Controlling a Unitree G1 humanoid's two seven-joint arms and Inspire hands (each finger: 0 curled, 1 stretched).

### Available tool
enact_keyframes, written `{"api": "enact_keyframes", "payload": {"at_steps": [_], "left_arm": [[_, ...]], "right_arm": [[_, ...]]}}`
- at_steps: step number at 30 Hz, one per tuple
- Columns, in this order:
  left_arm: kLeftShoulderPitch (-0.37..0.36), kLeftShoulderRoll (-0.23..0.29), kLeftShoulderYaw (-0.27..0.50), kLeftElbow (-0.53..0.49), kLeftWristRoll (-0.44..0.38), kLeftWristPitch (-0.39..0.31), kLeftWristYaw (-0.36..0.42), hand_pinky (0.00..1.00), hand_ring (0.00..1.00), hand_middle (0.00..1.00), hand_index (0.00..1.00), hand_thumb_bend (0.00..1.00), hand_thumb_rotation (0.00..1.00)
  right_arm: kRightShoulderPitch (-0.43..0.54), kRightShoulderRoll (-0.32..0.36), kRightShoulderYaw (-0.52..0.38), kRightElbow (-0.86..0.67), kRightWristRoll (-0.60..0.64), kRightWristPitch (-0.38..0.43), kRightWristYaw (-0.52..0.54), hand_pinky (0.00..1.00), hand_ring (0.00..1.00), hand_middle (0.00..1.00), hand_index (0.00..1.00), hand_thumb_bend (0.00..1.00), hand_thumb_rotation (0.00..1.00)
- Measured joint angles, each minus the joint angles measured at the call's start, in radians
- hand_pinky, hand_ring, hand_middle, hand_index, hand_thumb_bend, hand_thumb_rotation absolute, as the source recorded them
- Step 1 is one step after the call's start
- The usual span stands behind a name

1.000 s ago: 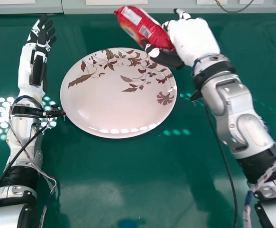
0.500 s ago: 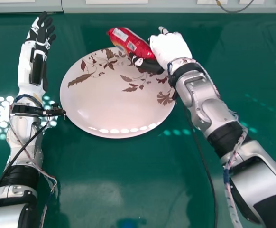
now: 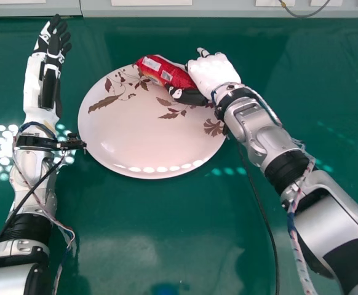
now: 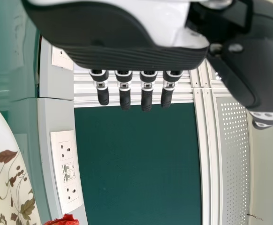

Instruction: Pick up biscuit and place it in the plate

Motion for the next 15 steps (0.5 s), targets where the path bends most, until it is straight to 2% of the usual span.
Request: {"api": "enact_keyframes", "payload": {"at_steps": [2, 4, 6, 8, 11, 15], "left_arm": [[0.000, -0.004, 0.000, -0.002, 0.000, 0.000, 0.000, 1.00, 1.00, 1.00, 1.00, 0.93, 0.70], [-0.001, -0.008, 0.000, -0.004, 0.000, 0.000, 0.000, 1.00, 1.00, 1.00, 1.00, 0.92, 0.70], [-0.001, -0.010, 0.000, -0.006, 0.001, 0.000, 0.001, 1.00, 1.00, 1.00, 1.00, 0.93, 0.70], [-0.001, -0.012, 0.000, -0.007, 0.001, 0.000, 0.002, 1.00, 1.00, 1.00, 1.00, 0.93, 0.69], [0.000, -0.017, -0.001, -0.010, 0.001, 0.001, 0.002, 1.00, 1.00, 1.00, 1.00, 0.92, 0.69], [-0.001, -0.021, -0.002, -0.011, 0.001, 0.001, 0.001, 1.00, 1.00, 1.00, 1.00, 0.91, 0.69]], "right_arm": [[0.007, -0.011, 0.005, -0.041, -0.001, -0.001, 0.014, 0.22, 0.36, 0.48, 0.56, 0.51, 0.00], [0.018, -0.029, 0.005, -0.097, -0.001, -0.003, 0.020, 0.20, 0.38, 0.52, 0.51, 0.51, 0.00], [0.034, -0.053, -0.002, -0.174, 0.007, -0.010, 0.036, 0.21, 0.37, 0.50, 0.55, 0.51, 0.00], [0.059, -0.079, -0.013, -0.263, 0.017, -0.018, 0.064, 0.23, 0.37, 0.50, 0.55, 0.51, 0.00], [0.104, -0.114, -0.037, -0.412, 0.031, -0.016, 0.157, 0.25, 0.37, 0.51, 0.54, 0.51, 0.00], [0.145, -0.139, -0.050, -0.563, 0.022, 0.020, 0.275, 0.22, 0.35, 0.48, 0.56, 0.51, 0.00]]}}
